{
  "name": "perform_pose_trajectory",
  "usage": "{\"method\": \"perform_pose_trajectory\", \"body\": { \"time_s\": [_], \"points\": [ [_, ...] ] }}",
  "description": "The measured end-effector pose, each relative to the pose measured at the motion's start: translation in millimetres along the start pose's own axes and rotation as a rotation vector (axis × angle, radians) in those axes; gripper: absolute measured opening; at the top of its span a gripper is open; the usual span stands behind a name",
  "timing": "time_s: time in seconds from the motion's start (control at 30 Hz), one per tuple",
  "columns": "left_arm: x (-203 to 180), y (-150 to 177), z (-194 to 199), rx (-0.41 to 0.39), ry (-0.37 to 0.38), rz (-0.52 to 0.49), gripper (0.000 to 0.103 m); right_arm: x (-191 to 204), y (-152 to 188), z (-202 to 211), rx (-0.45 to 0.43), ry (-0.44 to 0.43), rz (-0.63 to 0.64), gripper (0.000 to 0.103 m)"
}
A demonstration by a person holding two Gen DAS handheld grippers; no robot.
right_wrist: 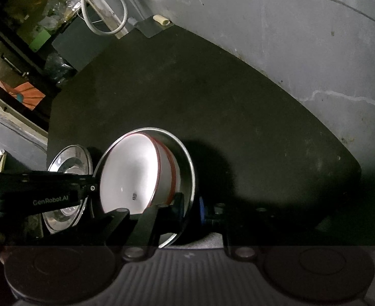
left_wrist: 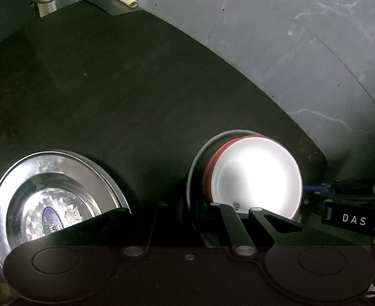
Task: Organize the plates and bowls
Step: 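Lift the bowl stack with both grippers and carry it toward the steel plates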
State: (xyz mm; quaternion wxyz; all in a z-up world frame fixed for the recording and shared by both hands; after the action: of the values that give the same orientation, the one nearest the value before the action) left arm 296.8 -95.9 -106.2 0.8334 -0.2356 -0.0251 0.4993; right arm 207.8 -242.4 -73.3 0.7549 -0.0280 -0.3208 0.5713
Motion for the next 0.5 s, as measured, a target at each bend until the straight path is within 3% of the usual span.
{"method": "perform_pose_trajectory", "body": {
  "time_s": [0.5],
  "points": [
    [23, 8, 35, -0.087, 0.001, 0.087, 0.008, 30, -10, 13, -0.004, -0.043, 0.084, 0.013]
  ]
}}
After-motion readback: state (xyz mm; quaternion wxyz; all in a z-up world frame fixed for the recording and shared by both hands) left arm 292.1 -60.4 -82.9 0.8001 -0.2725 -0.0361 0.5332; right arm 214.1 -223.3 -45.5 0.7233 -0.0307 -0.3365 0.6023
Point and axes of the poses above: each gripper's, at about its wrist camera, not at the fingertips, and z roughly against the way its jaws point, x to its left, y to its underside, the point moved 6 cm from there along -z, roughly the way its jaws point, and after that the axes turned 5 degrees about -y, right-handed, at the moved point
